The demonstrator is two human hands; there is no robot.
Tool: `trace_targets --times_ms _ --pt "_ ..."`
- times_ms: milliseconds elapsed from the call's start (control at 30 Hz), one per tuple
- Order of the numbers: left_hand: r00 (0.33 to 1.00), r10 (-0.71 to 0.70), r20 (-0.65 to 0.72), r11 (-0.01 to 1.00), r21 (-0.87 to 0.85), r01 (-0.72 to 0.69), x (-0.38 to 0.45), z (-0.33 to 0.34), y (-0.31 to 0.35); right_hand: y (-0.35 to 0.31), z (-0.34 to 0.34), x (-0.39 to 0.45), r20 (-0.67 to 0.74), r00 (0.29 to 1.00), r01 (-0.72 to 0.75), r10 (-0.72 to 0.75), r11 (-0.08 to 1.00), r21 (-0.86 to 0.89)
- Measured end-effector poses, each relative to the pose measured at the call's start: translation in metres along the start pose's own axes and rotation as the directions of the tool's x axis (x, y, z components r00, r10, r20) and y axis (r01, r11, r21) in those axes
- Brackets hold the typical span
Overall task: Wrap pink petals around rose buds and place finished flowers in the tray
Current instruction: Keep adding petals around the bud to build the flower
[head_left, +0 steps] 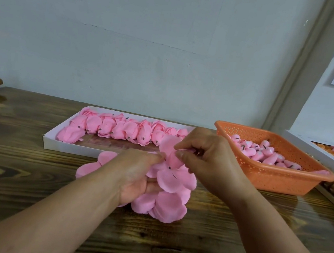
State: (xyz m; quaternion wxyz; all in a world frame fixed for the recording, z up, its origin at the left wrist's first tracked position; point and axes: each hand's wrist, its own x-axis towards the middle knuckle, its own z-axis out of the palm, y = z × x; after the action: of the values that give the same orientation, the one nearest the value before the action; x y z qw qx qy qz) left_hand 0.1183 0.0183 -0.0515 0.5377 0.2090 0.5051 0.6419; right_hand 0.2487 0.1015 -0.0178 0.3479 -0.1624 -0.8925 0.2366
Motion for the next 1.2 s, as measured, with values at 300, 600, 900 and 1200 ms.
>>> trace_targets --times_ms 300,600,900,1200 --pt "0.998 0.027 -0.048 0.999 -0.03 -0.028 0.0 0.004 0.004 0.001 0.008 -0.003 -0.07 0.99 0.115 -0.125 0.986 -0.123" --pt "0.984 0.151 -0.09 0.988 0.0 -0.152 0.001 0.009 0.005 -0.002 0.005 -0.001 -0.095 0.988 0.109 -0.119 0.988 -0.108" --pt "0.991 0.128 -0.047 0.992 0.016 -0.128 0.002 0.003 -0.003 0.0 0.01 -0.002 -0.009 0.998 0.067 -0.068 0.992 -0.109" --pt "0.984 0.179 -0.006 0.973 0.153 -0.176 -0.002 0.002 -0.007 0.002 0.011 -0.001 0.075 0.996 -0.053 0.056 0.998 -0.036"
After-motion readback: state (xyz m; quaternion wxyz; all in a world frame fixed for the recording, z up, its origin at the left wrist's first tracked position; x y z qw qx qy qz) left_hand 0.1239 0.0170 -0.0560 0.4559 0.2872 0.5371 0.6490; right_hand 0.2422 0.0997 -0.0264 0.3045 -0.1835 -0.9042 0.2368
